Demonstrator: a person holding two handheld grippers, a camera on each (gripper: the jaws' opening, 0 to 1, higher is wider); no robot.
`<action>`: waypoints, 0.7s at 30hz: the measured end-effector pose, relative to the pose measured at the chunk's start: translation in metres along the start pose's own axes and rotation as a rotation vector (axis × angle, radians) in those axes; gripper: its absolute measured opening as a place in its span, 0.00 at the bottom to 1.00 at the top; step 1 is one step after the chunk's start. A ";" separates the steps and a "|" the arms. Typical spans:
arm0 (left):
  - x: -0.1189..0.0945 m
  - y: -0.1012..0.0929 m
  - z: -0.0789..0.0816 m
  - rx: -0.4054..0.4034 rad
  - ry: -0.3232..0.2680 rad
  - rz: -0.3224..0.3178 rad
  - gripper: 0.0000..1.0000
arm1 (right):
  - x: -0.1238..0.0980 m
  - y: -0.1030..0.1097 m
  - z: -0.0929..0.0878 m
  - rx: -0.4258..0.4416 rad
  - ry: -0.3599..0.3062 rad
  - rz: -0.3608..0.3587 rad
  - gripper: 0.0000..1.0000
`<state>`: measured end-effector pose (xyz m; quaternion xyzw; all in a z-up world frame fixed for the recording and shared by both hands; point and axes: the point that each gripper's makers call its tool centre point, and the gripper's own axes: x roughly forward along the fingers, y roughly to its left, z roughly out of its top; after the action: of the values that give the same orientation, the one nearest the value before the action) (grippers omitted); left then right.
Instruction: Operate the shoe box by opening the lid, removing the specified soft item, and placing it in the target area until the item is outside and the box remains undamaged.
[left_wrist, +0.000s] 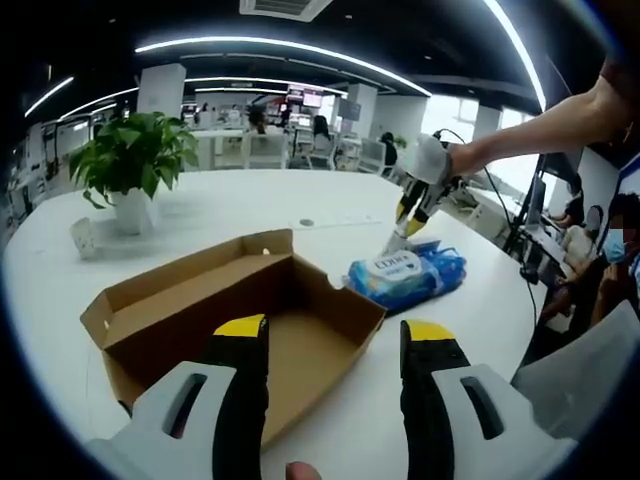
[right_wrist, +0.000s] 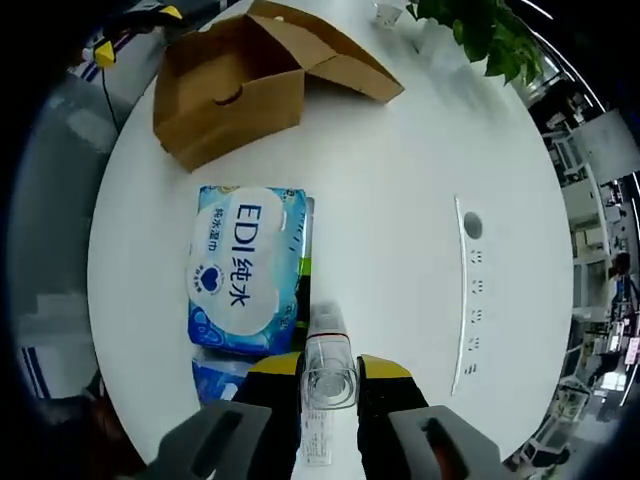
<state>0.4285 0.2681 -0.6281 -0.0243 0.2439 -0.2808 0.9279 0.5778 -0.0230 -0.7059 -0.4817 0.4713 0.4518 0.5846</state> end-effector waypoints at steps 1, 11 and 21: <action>0.000 0.000 0.001 -0.003 -0.004 -0.001 0.51 | 0.000 0.000 0.000 -0.001 0.002 0.000 0.16; 0.001 -0.001 0.000 -0.009 0.000 -0.003 0.51 | -0.003 -0.001 -0.005 -0.049 0.066 0.045 0.16; 0.002 -0.001 -0.001 -0.007 0.004 -0.005 0.51 | 0.000 -0.003 -0.004 -0.015 0.112 0.078 0.16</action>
<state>0.4292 0.2660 -0.6298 -0.0278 0.2465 -0.2825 0.9267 0.5803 -0.0277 -0.7057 -0.4919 0.5183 0.4502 0.5354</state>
